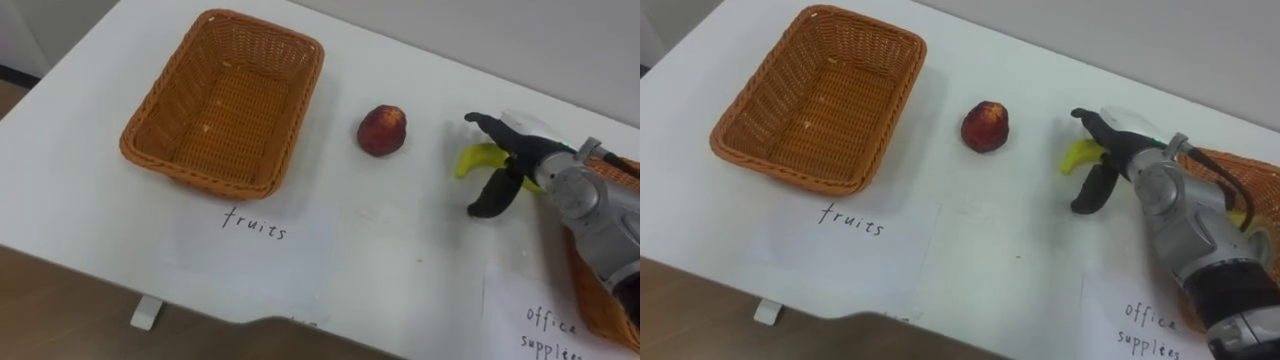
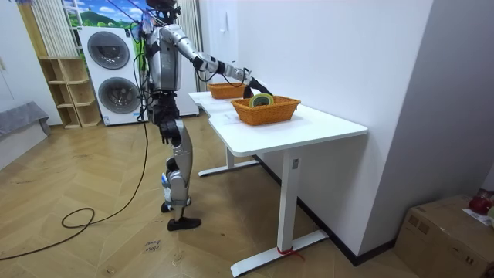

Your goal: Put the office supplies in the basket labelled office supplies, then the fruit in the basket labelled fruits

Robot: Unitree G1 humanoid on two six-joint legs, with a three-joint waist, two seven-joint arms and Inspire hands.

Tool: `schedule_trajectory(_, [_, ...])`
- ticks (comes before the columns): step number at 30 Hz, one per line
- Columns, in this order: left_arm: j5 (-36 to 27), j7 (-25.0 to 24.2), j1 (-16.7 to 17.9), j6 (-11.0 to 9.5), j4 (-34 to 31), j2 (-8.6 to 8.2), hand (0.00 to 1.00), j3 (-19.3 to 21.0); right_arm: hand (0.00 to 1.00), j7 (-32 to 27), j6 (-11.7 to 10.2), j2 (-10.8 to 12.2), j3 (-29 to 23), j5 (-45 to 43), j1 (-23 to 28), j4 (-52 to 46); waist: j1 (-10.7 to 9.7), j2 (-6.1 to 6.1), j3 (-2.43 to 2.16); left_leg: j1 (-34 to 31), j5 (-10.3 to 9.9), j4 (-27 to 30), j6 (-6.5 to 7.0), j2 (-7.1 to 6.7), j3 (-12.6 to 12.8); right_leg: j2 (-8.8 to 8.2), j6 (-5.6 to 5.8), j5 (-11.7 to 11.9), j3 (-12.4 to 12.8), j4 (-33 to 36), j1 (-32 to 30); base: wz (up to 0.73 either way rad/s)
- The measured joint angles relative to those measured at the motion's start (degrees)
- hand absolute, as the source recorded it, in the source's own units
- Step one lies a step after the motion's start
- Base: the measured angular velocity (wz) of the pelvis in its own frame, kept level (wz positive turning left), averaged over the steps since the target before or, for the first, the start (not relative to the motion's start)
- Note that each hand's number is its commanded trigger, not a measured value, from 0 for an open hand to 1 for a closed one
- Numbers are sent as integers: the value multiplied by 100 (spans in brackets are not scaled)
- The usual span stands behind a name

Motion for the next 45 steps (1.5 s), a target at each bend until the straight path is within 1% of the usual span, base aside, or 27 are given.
schedule_trajectory(7, [-1,-7,-56,13,80,1,0,-4,0,-1,2,0,5,-1,-1,145,10,-3,-7,5,0,20,0,0,-6,-4,-2,1,-34,5,29,1])
schedule_trajectory(13, [5,-7,-100,107,167,0,0,-7,0,7,7,0,15,1,-3,219,17,-3,-10,18,0,38,0,-3,-48,-8,-2,1,-62,6,54,1])
schedule_trajectory(17, [28,-7,-123,116,167,-3,0,-7,0,31,0,0,14,14,-30,344,43,-5,-14,23,0,62,0,-8,-52,-15,-2,1,-69,12,68,0])
schedule_trajectory(21, [30,-3,-223,115,167,-2,0,-6,0,128,8,0,21,53,-75,582,170,10,-18,29,2,94,3,-17,-67,-27,-2,1,-78,18,90,0])
schedule_trajectory(24, [31,53,-254,113,168,-3,0,-6,0,238,8,0,32,52,-75,681,246,-2,-27,39,4,93,6,-20,-70,-30,-2,1,-79,22,96,0])
schedule_trajectory(27, [28,101,-291,114,176,1,0,-3,0,292,9,0,32,52,-76,792,302,3,-23,68,5,72,7,-22,-78,-31,-4,3,-84,20,137,2])
schedule_trajectory(31, [30,106,-290,114,200,1,0,-8,0,466,9,0,33,41,-75,859,304,4,-21,86,6,68,6,-28,-103,-37,-6,5,-129,20,164,3])
schedule_trajectory(43, [35,105,-318,115,300,2,0,-54,0,709,7,-1,33,41,-75,865,305,-4,-17,88,10,69,8,-36,-104,-43,-4,6,-131,21,172,0])
schedule_trajectory(44, [37,105,-317,115,301,2,0,-64,35,727,7,-1,33,41,-75,865,305,-4,-17,88,10,69,8,-36,-104,-43,-4,6,-131,21,173,0])
schedule_trajectory(45, [38,105,-317,115,303,2,0,-68,66,749,7,-1,34,41,-75,865,305,-9,-15,88,10,69,8,-36,-104,-43,-5,6,-131,21,173,0])
